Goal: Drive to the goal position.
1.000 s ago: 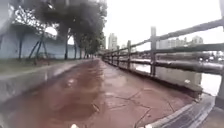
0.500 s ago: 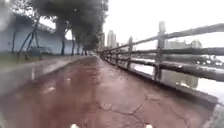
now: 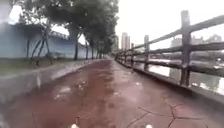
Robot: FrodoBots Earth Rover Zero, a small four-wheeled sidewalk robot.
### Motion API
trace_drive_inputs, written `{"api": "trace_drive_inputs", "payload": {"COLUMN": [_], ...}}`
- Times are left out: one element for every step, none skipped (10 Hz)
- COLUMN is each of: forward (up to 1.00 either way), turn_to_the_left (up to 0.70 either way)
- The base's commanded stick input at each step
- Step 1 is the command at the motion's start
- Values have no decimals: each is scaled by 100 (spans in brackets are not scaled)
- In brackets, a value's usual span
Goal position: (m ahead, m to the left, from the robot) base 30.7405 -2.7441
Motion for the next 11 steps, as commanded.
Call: {"api": "trace_drive_inputs", "payload": {"forward": [85,85,85,85,85,85,85,85,85,85,85], "turn_to_the_left": [2,2,2,2,2,2,2,2,2,2,2]}}
